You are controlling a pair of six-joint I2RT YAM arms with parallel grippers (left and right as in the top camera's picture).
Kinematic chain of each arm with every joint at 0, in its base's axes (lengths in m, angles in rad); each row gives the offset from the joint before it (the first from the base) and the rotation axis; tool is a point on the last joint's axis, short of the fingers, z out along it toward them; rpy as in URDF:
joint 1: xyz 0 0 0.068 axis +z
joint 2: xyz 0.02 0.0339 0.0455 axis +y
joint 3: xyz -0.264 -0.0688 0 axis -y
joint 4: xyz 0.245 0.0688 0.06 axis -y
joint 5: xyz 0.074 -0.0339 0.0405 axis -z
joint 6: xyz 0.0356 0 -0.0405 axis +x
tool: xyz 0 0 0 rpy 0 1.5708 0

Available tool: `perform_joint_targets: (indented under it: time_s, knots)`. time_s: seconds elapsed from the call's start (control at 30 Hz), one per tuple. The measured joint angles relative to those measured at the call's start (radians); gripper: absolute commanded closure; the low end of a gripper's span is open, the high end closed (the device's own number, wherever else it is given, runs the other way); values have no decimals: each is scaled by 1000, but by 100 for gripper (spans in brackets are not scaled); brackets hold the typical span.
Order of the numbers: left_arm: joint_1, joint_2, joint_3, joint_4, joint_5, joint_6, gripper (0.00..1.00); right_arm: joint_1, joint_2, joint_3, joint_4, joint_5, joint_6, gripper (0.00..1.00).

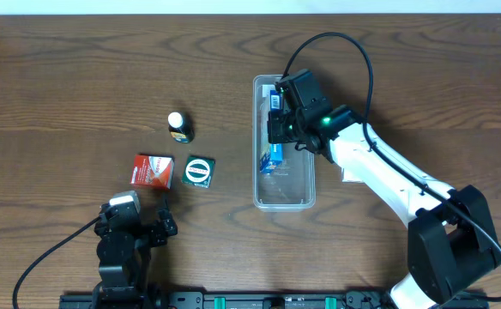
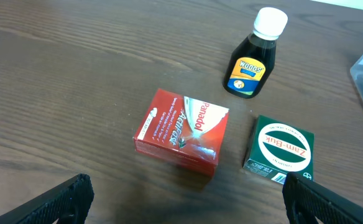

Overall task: Pack container
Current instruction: 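Lay the blue box flat in the container, release, withdraw right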

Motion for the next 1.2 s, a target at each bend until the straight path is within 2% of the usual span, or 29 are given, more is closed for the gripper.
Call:
perform_joint_targets:
  time_s: [0.33,0.73,0.83,0.9,1.0,1.1,1.2]
  knots:
    - [0,0,0,0,0,0,2,-11,0,-10,-114,189,13,99]
    - [0,0,0,0,0,0,2,-11,-26,-11,-55,240,4,95]
    - [0,0,0,0,0,0,2,-20,-82,-11,-69,241,3,73]
    - [0,0,0,0,0,0,2,-44,-144,-11,-100,239,-7,53]
    - [0,0,0,0,0,0,2,-98,-214,-11,-157,241,6,42]
    - [0,0,0,0,0,0,2,-190,-256,-10,-244,242,31,21]
    - [0,0,0,0,0,0,2,-275,-248,-11,-311,241,52,16]
